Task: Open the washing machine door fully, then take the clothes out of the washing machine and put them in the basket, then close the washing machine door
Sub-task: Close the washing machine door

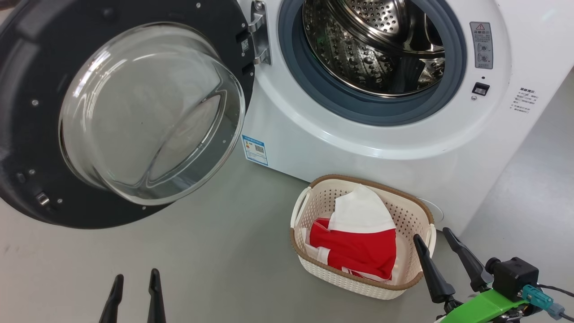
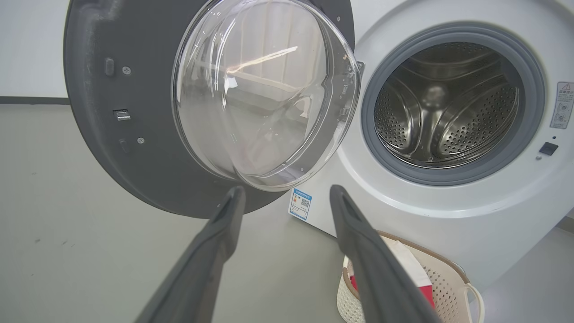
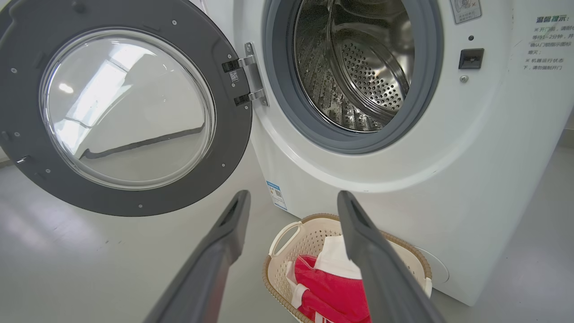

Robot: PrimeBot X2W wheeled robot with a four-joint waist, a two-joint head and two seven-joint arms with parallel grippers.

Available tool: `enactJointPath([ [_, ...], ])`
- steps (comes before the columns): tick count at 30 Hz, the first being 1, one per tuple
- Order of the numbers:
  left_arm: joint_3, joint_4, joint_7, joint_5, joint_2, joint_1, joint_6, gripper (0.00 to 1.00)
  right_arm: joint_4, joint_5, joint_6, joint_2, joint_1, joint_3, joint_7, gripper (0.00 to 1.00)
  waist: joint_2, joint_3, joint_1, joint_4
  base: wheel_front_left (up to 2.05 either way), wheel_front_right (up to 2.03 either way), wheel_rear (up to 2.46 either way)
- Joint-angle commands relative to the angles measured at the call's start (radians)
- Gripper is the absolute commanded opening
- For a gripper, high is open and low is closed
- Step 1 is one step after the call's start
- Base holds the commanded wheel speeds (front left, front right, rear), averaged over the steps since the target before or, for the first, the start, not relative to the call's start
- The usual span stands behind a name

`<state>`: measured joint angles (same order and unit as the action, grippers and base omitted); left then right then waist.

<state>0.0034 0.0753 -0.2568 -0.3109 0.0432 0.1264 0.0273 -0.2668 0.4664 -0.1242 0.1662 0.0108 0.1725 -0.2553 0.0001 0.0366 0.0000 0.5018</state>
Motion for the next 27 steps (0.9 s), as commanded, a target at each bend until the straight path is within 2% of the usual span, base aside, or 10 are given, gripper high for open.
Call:
enactJointPath([
  [1, 0.035, -0.029, -0.005, -0.003, 0.007, -0.007, 0.007, 1.00, 0.021, 0.006, -0.007, 0.017, 0.037, 0.017, -0.006, 1.00, -0.0001, 0.000, 0.0000, 0.000, 0.00, 0.00, 0.00],
  [7, 0.039, -0.035, -0.005, -0.004, 0.007, -0.015, 0.000, 1.00, 0.023, 0.005, -0.007, 0.016, 0.033, 0.011, -0.006, 1.00, -0.0001, 0.003, 0.0000, 0.001, 0.00, 0.00, 0.00],
  [8, 0.041, -0.039, -0.005, -0.003, 0.007, -0.018, -0.002, 0.56, 0.023, 0.005, -0.007, 0.016, 0.033, 0.010, -0.006, 1.00, -0.0001, 0.004, 0.0000, 0.001, 0.00, 0.00, 0.00],
  [9, 0.045, -0.043, -0.005, -0.004, 0.007, -0.021, -0.005, 0.31, 0.022, 0.005, -0.007, 0.016, 0.033, 0.010, -0.006, 1.00, -0.0001, 0.005, 0.0000, 0.001, 0.00, 0.00, 0.00],
  [10, 0.049, -0.048, -0.005, -0.003, 0.007, -0.026, -0.009, 0.00, 0.022, 0.005, -0.007, 0.016, 0.033, 0.009, -0.006, 1.00, -0.0001, 0.005, 0.0000, 0.001, 0.00, 0.00, 0.00],
  [16, 0.117, -0.124, -0.005, 0.019, 0.007, -0.092, -0.057, 0.00, 0.028, 0.001, -0.007, 0.011, 0.024, 0.004, -0.006, 1.00, -0.0001, 0.007, 0.0000, 0.000, 0.00, 0.00, 0.00],
  [20, 0.208, -0.197, -0.005, 0.016, 0.037, -0.191, -0.103, 0.00, 0.032, -0.002, -0.007, 0.013, 0.016, -0.004, -0.006, 1.00, -0.0001, 0.017, 0.0000, 0.000, 0.00, 0.00, 0.00],
  [23, 0.275, -0.225, -0.005, 0.010, 0.100, -0.287, -0.126, 0.00, 0.037, -0.006, -0.007, 0.017, 0.018, -0.010, -0.006, 1.00, -0.0001, 0.032, 0.0000, 0.001, 0.00, 0.00, 0.00],
  [27, 0.340, -0.197, -0.005, 0.007, 0.225, -0.436, -0.145, 0.00, 0.043, -0.010, -0.007, 0.021, 0.021, -0.020, -0.006, 1.00, -0.0001, 0.053, 0.0000, 0.001, 0.00, 0.00, 0.00],
])
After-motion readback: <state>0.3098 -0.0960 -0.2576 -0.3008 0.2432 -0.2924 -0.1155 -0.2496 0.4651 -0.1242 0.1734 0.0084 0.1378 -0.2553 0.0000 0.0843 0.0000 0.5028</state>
